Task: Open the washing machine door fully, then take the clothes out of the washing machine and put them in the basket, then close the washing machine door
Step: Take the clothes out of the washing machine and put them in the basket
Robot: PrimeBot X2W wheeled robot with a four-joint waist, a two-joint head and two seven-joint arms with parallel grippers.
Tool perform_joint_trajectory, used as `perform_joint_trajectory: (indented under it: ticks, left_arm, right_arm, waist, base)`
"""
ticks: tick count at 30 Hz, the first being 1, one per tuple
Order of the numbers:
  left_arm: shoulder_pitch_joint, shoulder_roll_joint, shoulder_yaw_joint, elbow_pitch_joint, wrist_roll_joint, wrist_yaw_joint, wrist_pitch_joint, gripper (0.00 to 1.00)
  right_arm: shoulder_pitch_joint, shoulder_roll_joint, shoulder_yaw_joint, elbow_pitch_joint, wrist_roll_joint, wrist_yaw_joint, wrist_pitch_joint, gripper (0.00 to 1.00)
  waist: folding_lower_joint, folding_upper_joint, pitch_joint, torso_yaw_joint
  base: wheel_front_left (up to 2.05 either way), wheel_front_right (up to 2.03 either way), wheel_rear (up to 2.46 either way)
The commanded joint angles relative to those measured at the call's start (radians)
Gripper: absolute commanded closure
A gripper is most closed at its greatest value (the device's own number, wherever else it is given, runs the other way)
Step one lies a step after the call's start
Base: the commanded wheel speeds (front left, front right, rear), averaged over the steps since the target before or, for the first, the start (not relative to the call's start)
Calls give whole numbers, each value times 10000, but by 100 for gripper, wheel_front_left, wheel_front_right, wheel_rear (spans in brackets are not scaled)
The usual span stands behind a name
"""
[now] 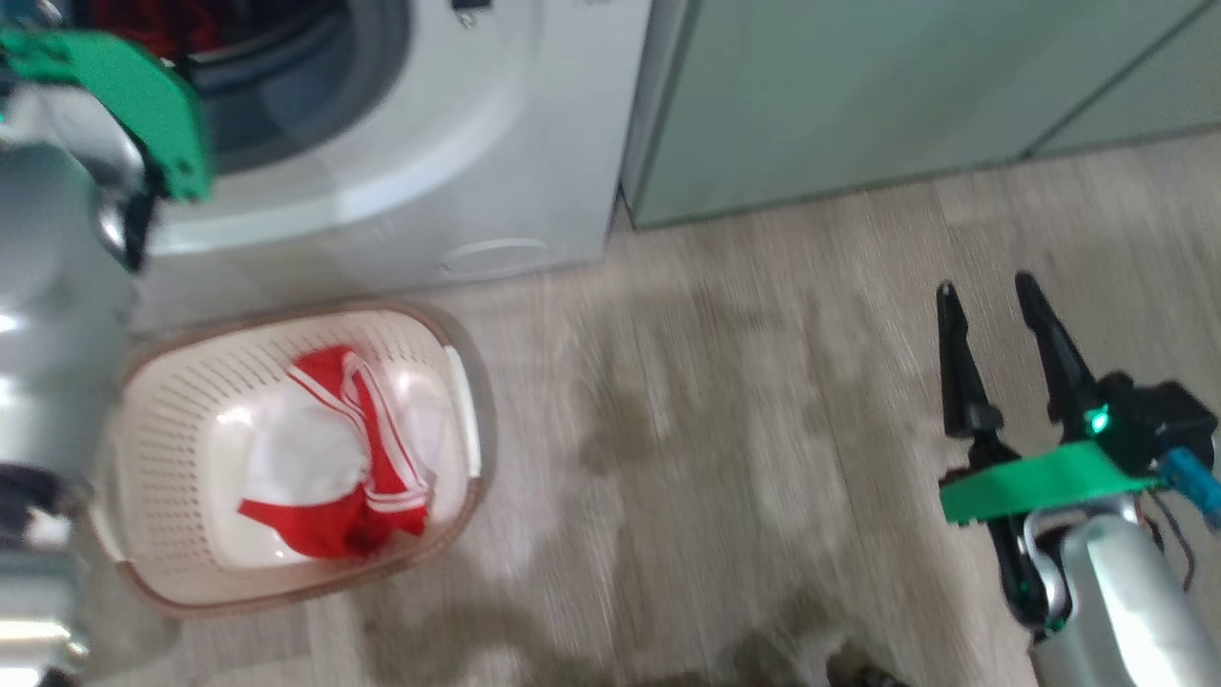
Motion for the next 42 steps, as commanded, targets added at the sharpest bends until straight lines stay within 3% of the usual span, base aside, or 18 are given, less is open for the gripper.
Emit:
perform_joint_trajectory:
  ticks: [1,11,30,31,33,42]
  left_arm:
    - [-662,644,119,-114,149,146,60,0]
    - [-2836,1551,-358,914,786,455,407,0]
    - [-4483,3209,-825,2099,1260,847,1065,0]
    - [-4496,3289,-833,2121,1251,813,1028,15]
    - [-4499,3382,-898,2170,1265,710,1021,100]
    - [-3933,2998,-1016,2312,1067,495,369,100]
  right_arm:
    - [-256,7,222,-351,-41,63,-63,0]
    - [-979,228,209,-541,-61,63,-63,0]
    - [-1347,542,480,-678,50,63,-63,0]
    - [-1348,553,473,-672,60,63,-63,0]
    - [-1349,570,448,-659,74,63,-63,0]
    - [-1289,575,287,-510,67,63,-63,0]
  waist:
    - [0,0,775,-489]
    - [0,0,2462,-1235]
    - [0,0,3839,-2085]
    - [0,0,3858,-2099]
    - [0,0,3882,-2102]
    - [0,0,3426,-1772]
  base:
    - [0,0,0]
    - [0,0,0]
    - [0,0,0]
    - [0,0,0]
    - [0,0,0]
    - [0,0,0]
